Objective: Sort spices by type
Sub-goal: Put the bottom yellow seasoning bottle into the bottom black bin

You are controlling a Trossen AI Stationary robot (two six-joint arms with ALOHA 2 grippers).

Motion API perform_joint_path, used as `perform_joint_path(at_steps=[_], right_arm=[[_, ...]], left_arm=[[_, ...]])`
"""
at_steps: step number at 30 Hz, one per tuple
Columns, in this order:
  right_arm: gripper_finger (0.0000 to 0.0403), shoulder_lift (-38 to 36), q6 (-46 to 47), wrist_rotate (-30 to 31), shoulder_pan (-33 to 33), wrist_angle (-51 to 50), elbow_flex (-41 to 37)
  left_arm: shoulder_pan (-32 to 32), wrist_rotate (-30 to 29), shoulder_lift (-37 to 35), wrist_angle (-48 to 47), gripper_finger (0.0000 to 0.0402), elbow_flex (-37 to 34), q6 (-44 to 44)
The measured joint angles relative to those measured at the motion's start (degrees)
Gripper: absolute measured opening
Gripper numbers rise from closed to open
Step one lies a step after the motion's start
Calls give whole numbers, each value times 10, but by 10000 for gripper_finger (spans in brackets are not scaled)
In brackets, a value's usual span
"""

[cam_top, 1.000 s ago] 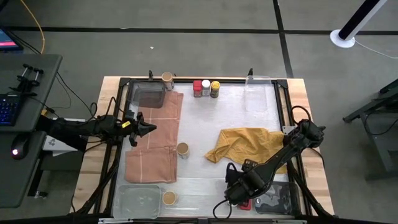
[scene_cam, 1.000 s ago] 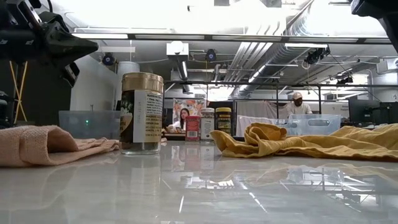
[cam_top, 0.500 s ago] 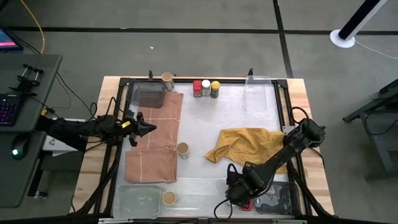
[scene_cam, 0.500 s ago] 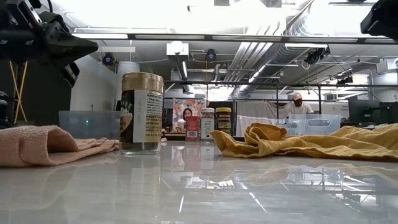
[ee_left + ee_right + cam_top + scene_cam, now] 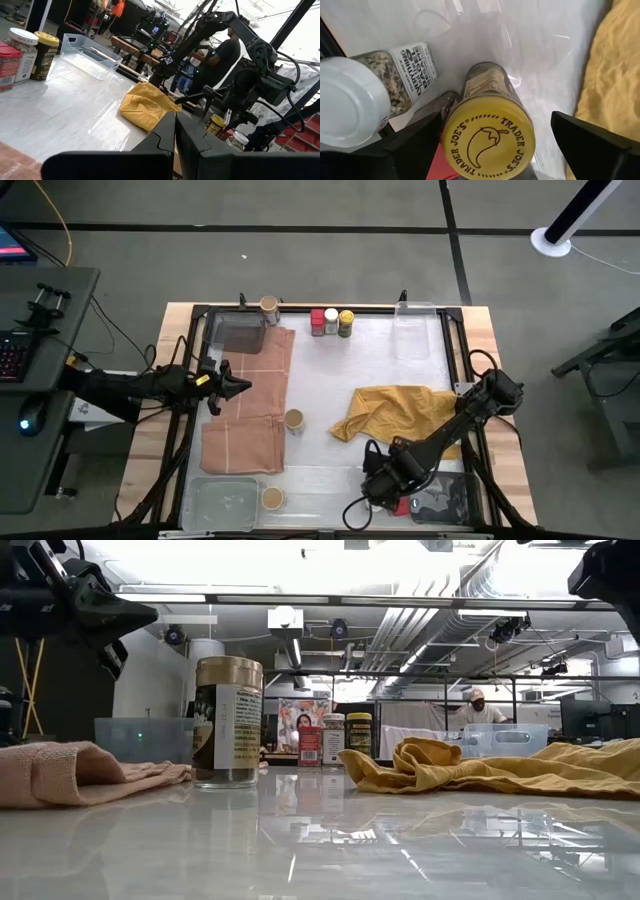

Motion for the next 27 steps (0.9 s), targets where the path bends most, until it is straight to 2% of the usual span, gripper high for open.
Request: perform_joint_path(at_steps=[5,19,27], right_arm=[[355,0,1,4,-5,0,0],[233,0,0,3,-6,3,0],[227,-4,-20,-1,-9,-28,5]], left_arm=[[0,0,0,0,0,0,0],[0,0,0,0,0,0,0],[0,0,0,0,0,0,0]])
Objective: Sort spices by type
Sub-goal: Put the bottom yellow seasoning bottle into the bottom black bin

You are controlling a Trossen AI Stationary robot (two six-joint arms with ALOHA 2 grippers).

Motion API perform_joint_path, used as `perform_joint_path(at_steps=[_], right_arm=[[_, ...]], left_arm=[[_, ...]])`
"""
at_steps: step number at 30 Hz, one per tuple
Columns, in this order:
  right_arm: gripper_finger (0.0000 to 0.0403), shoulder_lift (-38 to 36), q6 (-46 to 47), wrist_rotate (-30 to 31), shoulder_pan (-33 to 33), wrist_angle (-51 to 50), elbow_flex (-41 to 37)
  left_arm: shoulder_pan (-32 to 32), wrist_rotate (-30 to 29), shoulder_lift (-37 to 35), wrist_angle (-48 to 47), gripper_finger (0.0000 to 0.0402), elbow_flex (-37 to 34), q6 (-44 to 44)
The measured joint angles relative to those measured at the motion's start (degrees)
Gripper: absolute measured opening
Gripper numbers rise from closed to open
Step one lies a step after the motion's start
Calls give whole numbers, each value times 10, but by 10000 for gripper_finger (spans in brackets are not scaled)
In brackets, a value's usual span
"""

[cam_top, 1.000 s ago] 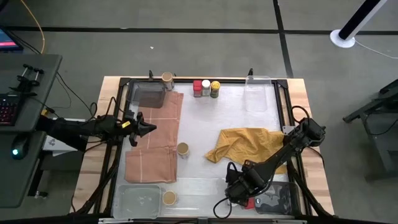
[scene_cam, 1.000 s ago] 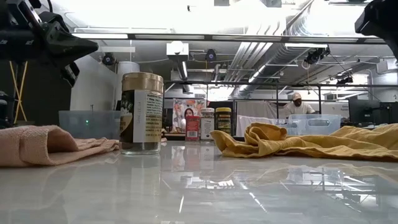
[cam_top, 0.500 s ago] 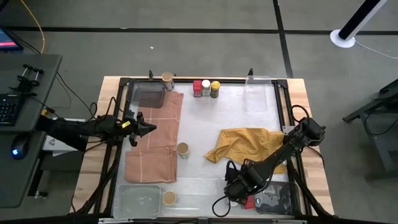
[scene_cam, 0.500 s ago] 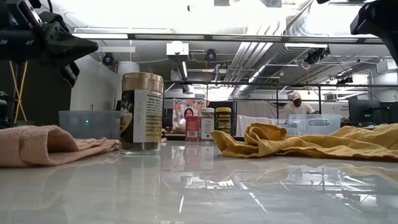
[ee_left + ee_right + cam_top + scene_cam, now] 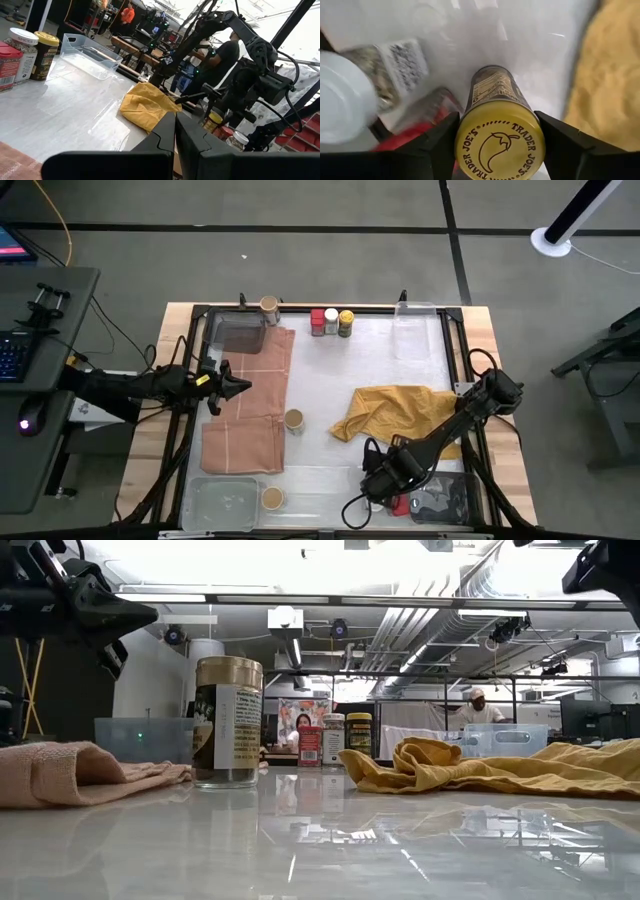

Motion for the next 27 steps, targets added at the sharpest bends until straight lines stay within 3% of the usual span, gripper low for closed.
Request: perform_joint_path(at_steps=[5,10,16,21,27], right_arm=[[227,-49,5,53,-8,-69,22],[227,-129,97,94,-9,-125,23],[227,-182,196,63,54,-132,23],[227,-182,291,16,136,-111,16],[227,-182,404,14,197,-60,-38]], left_arm=[[0,0,0,0,0,0,0],[0,0,0,0,0,0,0],[0,0,0,0,0,0,0],[0,0,0,0,0,0,0],[0,0,0,0,0,0,0]])
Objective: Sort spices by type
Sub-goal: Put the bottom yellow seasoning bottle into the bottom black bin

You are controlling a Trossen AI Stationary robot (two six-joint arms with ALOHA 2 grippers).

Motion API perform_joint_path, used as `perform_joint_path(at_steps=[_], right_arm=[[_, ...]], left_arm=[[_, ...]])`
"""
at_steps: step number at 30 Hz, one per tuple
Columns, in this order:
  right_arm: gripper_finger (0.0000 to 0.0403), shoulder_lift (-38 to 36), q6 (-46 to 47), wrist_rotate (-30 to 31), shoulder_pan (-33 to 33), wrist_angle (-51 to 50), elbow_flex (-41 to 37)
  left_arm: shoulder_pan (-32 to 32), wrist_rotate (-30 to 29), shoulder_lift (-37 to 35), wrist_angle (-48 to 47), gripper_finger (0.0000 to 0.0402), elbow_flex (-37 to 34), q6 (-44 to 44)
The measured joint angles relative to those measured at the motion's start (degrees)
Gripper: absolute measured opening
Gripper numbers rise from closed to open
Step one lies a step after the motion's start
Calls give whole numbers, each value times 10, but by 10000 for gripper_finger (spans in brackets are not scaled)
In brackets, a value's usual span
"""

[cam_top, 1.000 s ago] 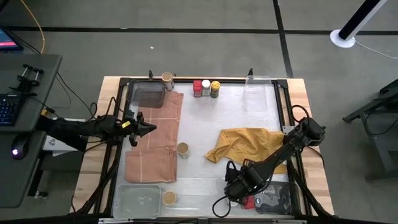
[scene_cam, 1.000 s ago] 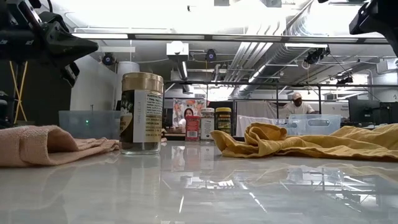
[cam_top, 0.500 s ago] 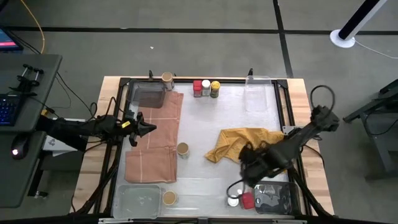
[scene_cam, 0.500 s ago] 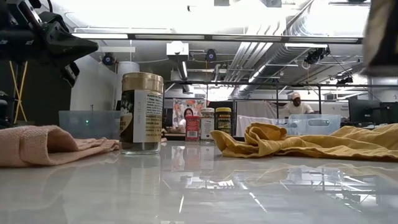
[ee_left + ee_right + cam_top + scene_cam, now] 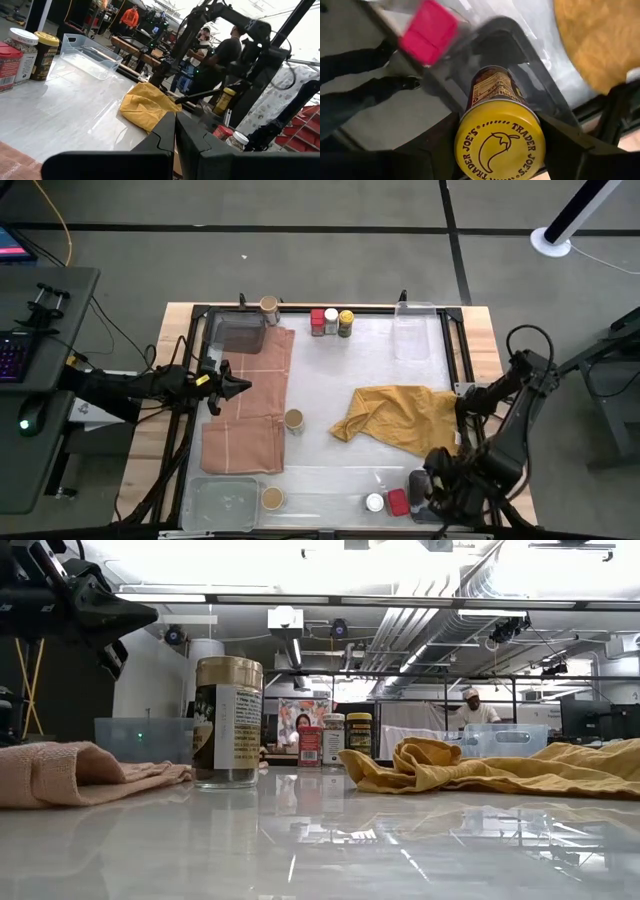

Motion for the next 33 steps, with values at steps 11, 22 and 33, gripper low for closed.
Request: perform_joint_path(at_steps=[11,22,33], right_arm=[[227,0,25,1,-34,124,-128],[237,0,20,3,-36,134,-148],[239,0,25,10,-38,136,-148]], left_arm=[[0,0,0,0,0,0,0],[0,0,0,0,0,0,0],[0,0,0,0,0,0,0]])
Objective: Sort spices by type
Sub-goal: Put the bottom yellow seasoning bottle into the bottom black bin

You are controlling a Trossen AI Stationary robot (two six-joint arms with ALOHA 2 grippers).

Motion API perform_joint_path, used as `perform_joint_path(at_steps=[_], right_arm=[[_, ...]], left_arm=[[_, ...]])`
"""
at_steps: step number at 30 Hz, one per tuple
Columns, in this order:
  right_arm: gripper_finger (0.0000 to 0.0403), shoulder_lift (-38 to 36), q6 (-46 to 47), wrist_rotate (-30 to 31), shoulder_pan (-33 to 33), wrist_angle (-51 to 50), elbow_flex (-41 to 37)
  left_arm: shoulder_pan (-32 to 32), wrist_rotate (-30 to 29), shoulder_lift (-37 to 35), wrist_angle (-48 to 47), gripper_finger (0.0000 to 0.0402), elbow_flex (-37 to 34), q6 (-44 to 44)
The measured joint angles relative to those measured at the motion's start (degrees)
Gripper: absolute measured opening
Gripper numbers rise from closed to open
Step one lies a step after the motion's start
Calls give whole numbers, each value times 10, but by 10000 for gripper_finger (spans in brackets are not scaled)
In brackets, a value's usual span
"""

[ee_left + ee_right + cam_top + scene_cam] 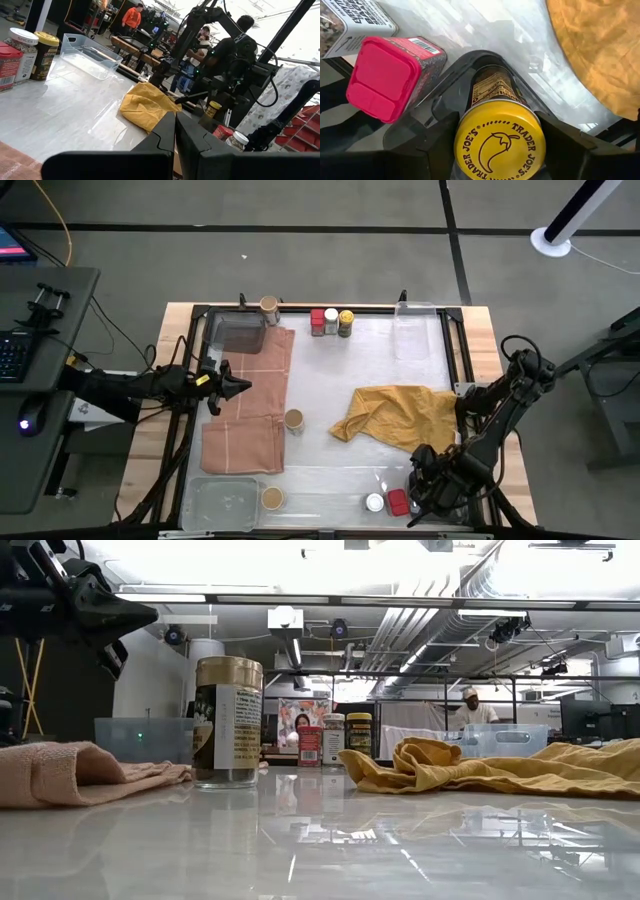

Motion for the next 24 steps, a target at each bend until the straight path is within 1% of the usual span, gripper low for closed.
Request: perform_joint_path(at_steps=[17,24], right_arm=[[242,0,-15,6,0,5,0],[273,0,-24,7,0,-1,0]], left_arm=[[0,0,0,0,0,0,0],[0,0,0,0,0,0,0]])
